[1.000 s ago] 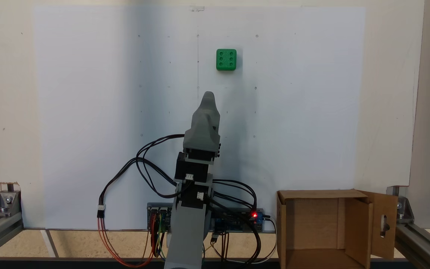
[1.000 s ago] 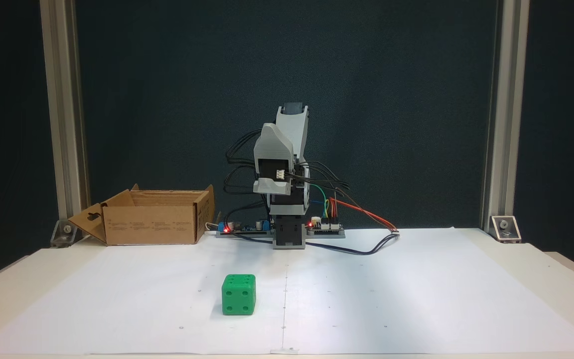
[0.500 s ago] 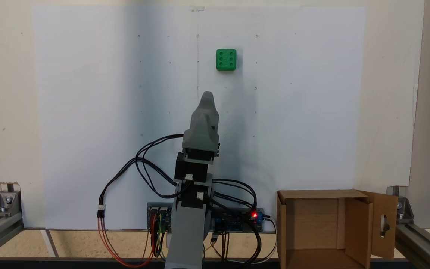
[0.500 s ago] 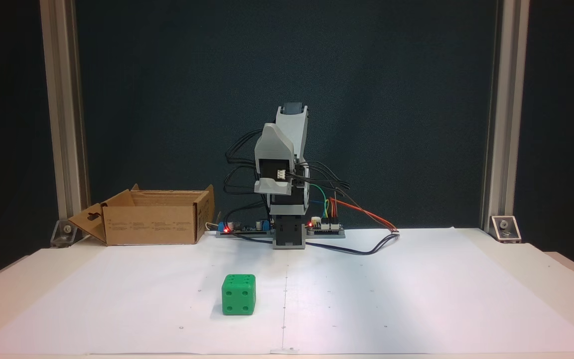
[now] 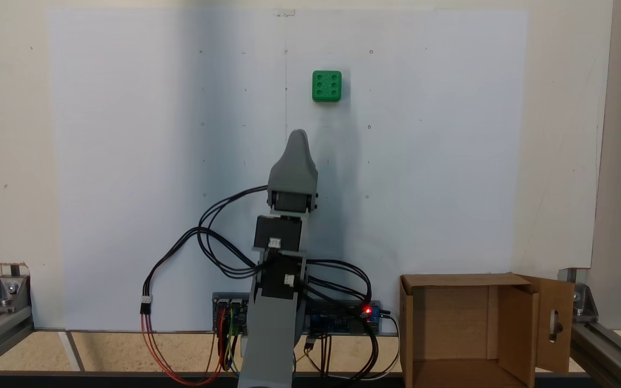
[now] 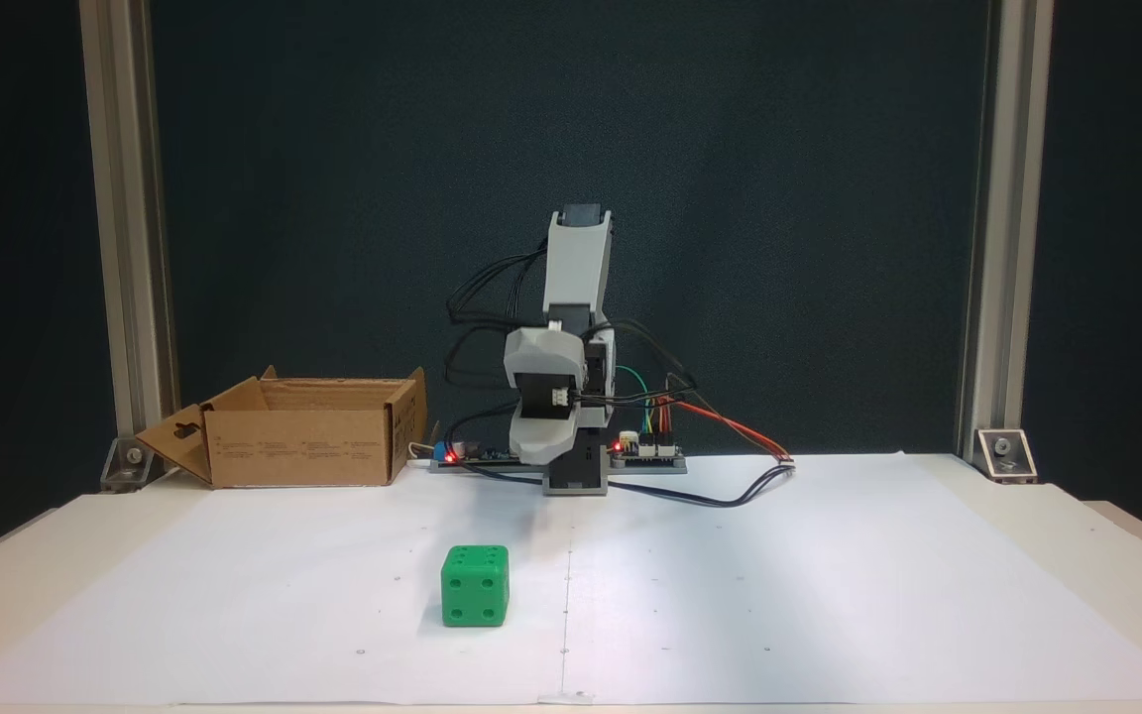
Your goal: Grasp a green dice and put it in the bin.
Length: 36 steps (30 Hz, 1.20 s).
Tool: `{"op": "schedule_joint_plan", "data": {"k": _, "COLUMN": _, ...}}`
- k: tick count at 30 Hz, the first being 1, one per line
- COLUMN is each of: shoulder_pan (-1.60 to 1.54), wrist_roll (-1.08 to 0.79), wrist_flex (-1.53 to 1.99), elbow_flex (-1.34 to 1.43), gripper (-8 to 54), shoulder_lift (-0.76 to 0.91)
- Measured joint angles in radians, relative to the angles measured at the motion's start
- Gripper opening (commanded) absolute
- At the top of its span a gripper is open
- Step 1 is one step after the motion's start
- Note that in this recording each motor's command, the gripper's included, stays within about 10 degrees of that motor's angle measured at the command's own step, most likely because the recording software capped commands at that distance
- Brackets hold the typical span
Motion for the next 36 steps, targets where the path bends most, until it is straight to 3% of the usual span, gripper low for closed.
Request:
{"op": "schedule_joint_plan", "data": {"k": 6, "shoulder_pan": -0.003, "wrist_roll": 0.0, "wrist_flex": 0.399, "elbow_flex": -0.301, "gripper": 43.8, "shoulder_lift": 0.0}}
{"op": "schedule_joint_plan", "data": {"k": 23, "shoulder_pan": -0.115, "wrist_roll": 0.009, "wrist_flex": 1.54, "elbow_flex": -0.764, "gripper": 42.3, "shoulder_lift": -0.005}}
{"op": "schedule_joint_plan", "data": {"k": 36, "shoulder_pan": -0.11, "wrist_roll": 0.023, "wrist_flex": 1.957, "elbow_flex": -1.207, "gripper": 42.4, "shoulder_lift": -0.285}}
